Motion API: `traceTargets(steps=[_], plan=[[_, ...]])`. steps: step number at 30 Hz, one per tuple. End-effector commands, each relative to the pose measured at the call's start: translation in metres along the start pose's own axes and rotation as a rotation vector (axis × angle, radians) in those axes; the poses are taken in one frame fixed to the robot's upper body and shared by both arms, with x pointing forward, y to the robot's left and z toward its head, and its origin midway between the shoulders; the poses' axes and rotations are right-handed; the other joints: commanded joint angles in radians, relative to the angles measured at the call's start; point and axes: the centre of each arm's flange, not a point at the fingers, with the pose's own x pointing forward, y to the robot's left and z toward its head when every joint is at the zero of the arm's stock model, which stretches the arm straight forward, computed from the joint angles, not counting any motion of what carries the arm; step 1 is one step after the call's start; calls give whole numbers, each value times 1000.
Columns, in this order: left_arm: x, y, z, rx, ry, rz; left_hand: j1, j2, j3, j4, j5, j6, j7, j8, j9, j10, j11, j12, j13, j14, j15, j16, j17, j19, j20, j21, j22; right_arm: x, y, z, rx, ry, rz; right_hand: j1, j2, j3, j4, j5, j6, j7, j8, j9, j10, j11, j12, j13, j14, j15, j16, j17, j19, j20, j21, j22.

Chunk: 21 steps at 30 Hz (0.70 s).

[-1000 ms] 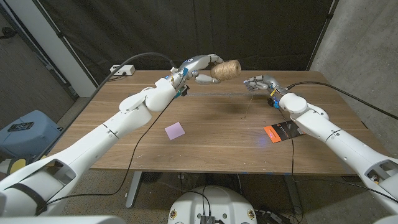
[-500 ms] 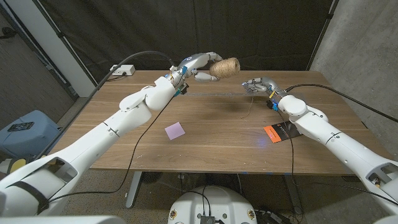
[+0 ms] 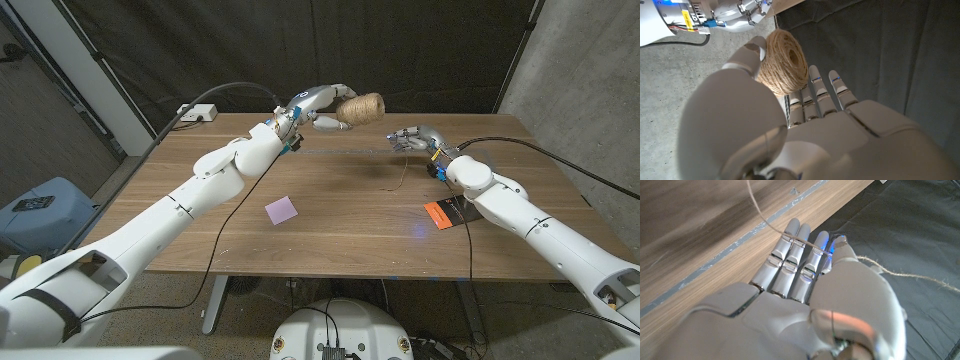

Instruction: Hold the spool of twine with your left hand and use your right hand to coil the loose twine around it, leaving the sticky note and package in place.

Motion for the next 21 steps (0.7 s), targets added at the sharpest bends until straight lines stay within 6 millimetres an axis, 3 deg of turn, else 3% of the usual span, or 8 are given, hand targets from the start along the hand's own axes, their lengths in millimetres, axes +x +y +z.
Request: traceTargets(steps=[1, 21], plan=[[1, -1, -4, 6, 17, 28, 58, 114, 0, 5, 4, 65, -17, 26, 21, 8, -3, -1, 3, 6, 0, -1, 2, 1, -2, 7, 0, -4, 15, 11, 4, -29, 11, 1, 6, -5, 0, 0, 5, 4, -2, 1, 5, 0, -4, 1, 12, -115, -1, 5, -3, -93, 7, -1], [6, -1, -7, 16, 30, 45, 60, 113, -1, 4, 4, 64, -14, 26, 21, 10, -3, -1, 2, 8, -1, -1, 4, 2, -2, 8, 0, -8, 39, 24, 36, -65, 51, -1, 6, -5, 0, 0, 6, 4, -4, 1, 5, -1, -7, 2, 12, -115, -5, 5, -4, -92, 8, -1]])
